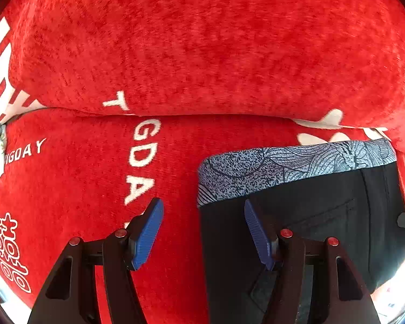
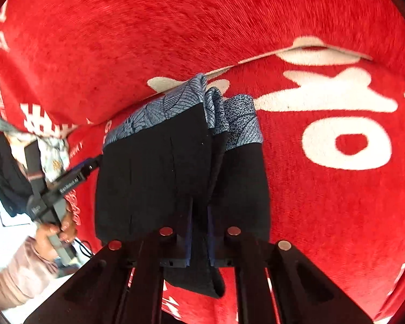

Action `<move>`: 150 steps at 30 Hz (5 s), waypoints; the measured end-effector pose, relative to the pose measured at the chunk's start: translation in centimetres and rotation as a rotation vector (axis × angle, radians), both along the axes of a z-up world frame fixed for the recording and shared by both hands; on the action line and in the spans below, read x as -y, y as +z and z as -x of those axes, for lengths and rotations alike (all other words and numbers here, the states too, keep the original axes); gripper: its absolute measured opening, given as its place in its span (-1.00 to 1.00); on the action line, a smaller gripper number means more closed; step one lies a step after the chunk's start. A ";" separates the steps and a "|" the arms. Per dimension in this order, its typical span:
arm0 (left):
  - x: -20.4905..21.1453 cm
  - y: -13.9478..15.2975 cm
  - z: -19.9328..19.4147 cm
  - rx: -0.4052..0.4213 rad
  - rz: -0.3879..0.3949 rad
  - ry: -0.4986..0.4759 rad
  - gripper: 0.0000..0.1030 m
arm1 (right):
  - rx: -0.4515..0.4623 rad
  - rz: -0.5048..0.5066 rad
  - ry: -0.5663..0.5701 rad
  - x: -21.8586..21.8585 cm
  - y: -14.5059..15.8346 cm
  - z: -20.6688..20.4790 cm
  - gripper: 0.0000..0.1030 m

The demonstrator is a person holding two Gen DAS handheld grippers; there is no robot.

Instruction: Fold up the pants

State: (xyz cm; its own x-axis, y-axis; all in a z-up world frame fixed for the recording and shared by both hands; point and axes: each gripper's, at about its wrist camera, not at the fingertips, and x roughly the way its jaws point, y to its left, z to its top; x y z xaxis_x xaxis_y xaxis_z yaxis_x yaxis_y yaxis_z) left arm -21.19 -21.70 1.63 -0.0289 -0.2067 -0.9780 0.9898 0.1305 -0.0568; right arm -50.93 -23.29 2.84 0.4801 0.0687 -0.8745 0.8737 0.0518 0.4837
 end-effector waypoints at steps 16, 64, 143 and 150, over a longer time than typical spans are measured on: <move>-0.4 -0.1 -1.0 0.024 -0.007 0.003 0.37 | -0.226 0.081 0.074 -1.0 -0.9 -1.8 -0.66; -3.3 -2.9 -2.8 -0.385 -0.207 -0.010 1.00 | -0.050 -0.064 -0.071 -1.5 -3.8 2.8 0.62; -22.7 7.1 -6.8 0.039 -0.132 -0.074 1.00 | -0.230 -0.034 -0.072 -19.3 4.1 -8.5 0.58; -24.3 10.0 -5.6 0.065 -0.128 -0.061 1.00 | -0.269 0.018 -0.027 -20.1 8.3 -11.3 0.69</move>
State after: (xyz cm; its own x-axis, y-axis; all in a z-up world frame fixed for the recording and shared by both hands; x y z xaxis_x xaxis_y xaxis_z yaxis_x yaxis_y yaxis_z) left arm -15.59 2.63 11.64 0.0263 -0.0796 -0.9965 0.9972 0.0721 0.0206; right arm -39.60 -3.19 11.11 0.2317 0.0426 -0.9718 0.9719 0.0329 0.2332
